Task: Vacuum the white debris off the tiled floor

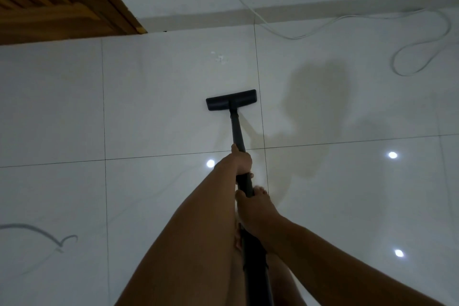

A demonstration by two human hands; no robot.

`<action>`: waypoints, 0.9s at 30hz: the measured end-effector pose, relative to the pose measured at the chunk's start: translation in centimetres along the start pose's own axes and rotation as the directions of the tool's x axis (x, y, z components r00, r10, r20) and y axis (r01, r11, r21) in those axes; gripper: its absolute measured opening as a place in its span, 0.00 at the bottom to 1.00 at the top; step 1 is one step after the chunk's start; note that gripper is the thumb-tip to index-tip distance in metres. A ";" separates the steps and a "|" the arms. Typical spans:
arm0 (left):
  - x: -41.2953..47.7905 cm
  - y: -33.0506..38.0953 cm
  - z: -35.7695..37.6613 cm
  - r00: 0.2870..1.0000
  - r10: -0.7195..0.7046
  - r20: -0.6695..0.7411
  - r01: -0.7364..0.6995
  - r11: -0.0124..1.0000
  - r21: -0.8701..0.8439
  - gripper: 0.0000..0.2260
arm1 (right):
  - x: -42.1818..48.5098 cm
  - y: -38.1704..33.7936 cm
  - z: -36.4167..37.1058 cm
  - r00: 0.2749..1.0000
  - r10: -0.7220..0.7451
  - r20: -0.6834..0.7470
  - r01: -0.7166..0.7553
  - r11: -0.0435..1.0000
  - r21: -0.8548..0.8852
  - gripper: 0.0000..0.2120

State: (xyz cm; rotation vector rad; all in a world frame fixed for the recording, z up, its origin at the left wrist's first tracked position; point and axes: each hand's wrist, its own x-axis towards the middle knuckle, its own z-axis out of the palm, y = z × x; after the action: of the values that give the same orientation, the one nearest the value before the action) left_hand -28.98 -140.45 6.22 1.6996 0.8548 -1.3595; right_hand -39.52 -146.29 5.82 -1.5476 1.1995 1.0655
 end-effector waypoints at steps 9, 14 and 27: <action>0.7 6.1 -5.0 1.000 -0.004 0.010 0.004 1.000 0.028 0.32 | 1.6 -3.5 0.8 0.992 -0.112 0.065 0.124 0.970 -0.207 0.30; 1.5 9.7 -8.0 1.000 -0.011 0.028 0.008 0.995 0.095 0.33 | -5.3 -12.7 -1.7 0.974 -0.104 0.204 0.136 0.979 -0.150 0.20; 2.4 13.9 -12.4 1.000 0.009 0.024 -0.013 0.989 0.151 0.30 | -8.0 -20.2 -0.1 0.989 -0.089 0.119 0.093 0.995 -0.021 0.19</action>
State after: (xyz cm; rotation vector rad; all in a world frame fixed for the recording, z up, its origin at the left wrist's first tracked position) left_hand -10.78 -135.90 7.70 1.7967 0.7447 -1.4651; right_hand -21.08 -141.65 16.23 -1.5225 1.0287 1.1006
